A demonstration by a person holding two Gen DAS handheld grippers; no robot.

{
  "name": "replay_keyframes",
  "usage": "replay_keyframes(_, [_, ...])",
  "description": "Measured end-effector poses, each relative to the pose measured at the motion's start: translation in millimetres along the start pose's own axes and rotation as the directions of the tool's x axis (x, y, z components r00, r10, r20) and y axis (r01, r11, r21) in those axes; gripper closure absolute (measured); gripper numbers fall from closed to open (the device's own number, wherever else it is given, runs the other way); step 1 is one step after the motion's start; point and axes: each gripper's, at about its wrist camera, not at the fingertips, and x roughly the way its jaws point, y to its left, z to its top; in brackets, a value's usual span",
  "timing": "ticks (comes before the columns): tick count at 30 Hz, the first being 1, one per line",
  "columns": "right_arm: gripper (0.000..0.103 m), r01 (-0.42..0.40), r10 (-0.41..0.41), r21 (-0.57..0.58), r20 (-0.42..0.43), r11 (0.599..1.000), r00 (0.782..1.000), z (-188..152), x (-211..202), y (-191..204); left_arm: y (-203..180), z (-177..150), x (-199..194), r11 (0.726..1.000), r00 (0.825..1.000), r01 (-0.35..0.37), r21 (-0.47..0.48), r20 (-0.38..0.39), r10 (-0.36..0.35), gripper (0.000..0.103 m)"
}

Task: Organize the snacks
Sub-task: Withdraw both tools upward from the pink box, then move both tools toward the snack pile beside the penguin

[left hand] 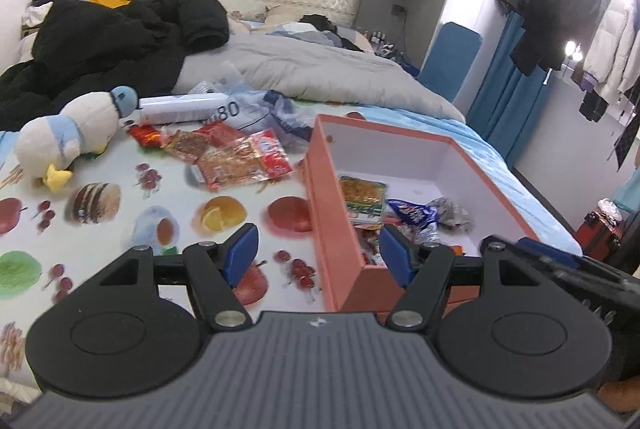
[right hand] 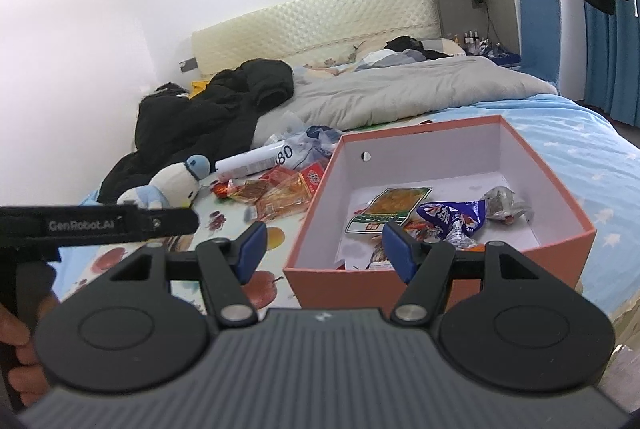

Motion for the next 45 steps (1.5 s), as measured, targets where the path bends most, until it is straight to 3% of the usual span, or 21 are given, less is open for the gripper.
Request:
replay_keyframes(3, [0.037, 0.003, -0.003, 0.037, 0.018, 0.999, 1.000, -3.8, -2.1, 0.0, 11.1, -4.3, 1.9, 0.999, 1.000, -0.031, -0.011, -0.002, 0.031, 0.031])
replay_keyframes(13, [0.037, -0.005, 0.005, 0.018, -0.037, 1.000, 0.999, -16.4, 16.6, 9.5, 47.8, -21.8, 14.8, 0.992, 0.997, -0.078, -0.100, -0.036, 0.074, 0.031])
replay_keyframes(24, [0.037, -0.083, 0.079, -0.087, -0.049, 0.993, 0.996, -19.3, 58.8, 50.5, 112.4, -15.6, 43.5, 0.979, 0.990, -0.140, -0.146, -0.025, 0.138, 0.031])
replay_keyframes(28, [0.038, -0.126, 0.120, -0.134, -0.049, 0.983, 0.992, -15.8, 78.5, 72.1, 146.3, -0.1, 72.8, 0.977, 0.992, -0.127, -0.171, -0.018, 0.126, 0.031])
replay_keyframes(36, [0.038, -0.168, 0.157, -0.187, -0.074, 0.968, 0.985, -17.0, 149.2, 110.8, 205.3, 19.5, 156.0, 0.972, 0.992, -0.114, -0.203, -0.085, 0.098, 0.031])
replay_keyframes(40, [0.038, -0.140, 0.127, -0.184, -0.079, 0.973, 0.989, -23.3, 189.2, 120.1, 235.5, 26.3, 206.2, 0.964, 0.991, -0.053, -0.262, -0.132, 0.019, 0.031])
replay_keyframes(45, [0.038, -0.066, 0.056, -0.115, -0.089, 0.991, 0.995, -35.4, 241.5, 120.3, 260.9, 37.6, 257.2, 0.947, 0.989, -0.029, -0.320, -0.147, -0.020, 0.031])
